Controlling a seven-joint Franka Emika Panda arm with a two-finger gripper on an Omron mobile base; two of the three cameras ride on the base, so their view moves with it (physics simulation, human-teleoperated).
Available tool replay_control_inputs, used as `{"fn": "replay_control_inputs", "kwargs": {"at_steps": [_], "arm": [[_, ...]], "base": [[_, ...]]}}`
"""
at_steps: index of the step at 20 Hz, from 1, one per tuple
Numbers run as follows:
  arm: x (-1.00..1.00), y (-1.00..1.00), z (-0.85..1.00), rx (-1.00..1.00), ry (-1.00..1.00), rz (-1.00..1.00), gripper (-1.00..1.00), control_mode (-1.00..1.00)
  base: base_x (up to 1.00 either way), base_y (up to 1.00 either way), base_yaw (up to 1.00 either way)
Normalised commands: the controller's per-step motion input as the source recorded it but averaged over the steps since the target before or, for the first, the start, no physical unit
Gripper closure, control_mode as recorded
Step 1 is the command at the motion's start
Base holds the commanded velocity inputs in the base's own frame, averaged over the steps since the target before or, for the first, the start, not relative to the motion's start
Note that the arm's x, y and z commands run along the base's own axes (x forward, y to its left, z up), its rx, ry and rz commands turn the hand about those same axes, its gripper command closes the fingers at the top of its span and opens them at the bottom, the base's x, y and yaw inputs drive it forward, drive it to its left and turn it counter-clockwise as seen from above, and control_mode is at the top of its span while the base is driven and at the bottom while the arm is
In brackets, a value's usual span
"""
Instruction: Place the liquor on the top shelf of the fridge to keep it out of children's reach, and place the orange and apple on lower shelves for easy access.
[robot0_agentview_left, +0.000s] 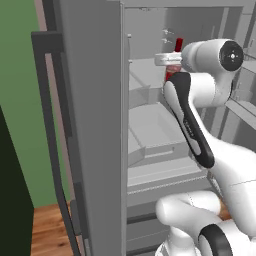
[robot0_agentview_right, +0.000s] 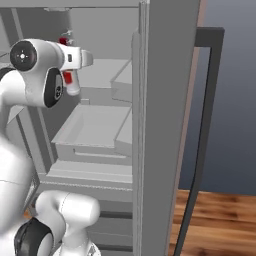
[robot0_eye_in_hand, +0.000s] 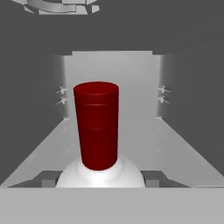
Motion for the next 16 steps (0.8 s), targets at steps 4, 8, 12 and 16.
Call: {"fn": "replay_control_inputs", "kwargs": {"at_steps": [4, 8, 12, 16], "arm": [[0.49, -0.09, -0.04, 0.0, 0.0, 0.0, 1.0, -1.0], [0.52, -0.1, -0.05, 0.0, 0.0, 0.0, 1.0, -1.0], [0.53, -0.09, -0.07, 0.0, 0.0, 0.0, 1.0, -1.0], [0.54, -0.06, -0.1, 0.0, 0.0, 0.0, 1.0, -1.0]], "base": [[0.0, 0.0, 0.0], [0.0, 0.0, 0.0], [0.0, 0.0, 0.0], [0.0, 0.0, 0.0]]}}
